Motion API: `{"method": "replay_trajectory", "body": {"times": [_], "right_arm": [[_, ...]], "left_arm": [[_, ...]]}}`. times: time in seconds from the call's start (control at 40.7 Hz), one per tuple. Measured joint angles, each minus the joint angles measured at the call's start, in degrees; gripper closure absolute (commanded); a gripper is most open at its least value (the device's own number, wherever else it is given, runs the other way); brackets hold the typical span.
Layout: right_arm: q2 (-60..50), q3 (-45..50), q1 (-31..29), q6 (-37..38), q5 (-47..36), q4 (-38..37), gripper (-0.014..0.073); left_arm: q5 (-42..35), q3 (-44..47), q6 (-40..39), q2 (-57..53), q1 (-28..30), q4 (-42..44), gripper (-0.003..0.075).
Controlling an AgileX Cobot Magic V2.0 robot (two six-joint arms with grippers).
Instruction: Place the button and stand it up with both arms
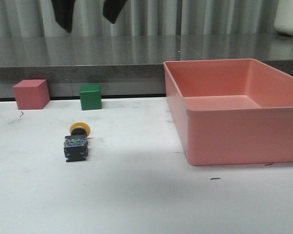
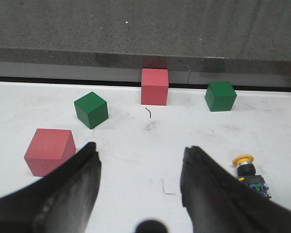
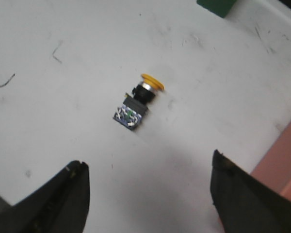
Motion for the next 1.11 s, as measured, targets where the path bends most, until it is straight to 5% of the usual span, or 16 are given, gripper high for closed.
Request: {"method": "replay_trajectory", "body": {"times": [0.246, 0.59, 1.106], "right_arm": [[-19.37, 23.29, -9.06, -7.27, -6.19, 7.66, 0.0053], [-46.68, 54.81, -20.64, -11.76, -18.33, 9.19, 0.0053], [-76.09, 76.87, -22.7, -12.35, -22.23, 9.65, 0.0053]], "left_arm": [[0.0, 0.0, 0.0, 0.0, 0.0, 0.0, 0.0357], [0.0, 0.0, 0.0, 0.0, 0.0, 0.0, 0.0357], [0.0, 0.0, 0.0, 0.0, 0.0, 0.0, 0.0357]]}}
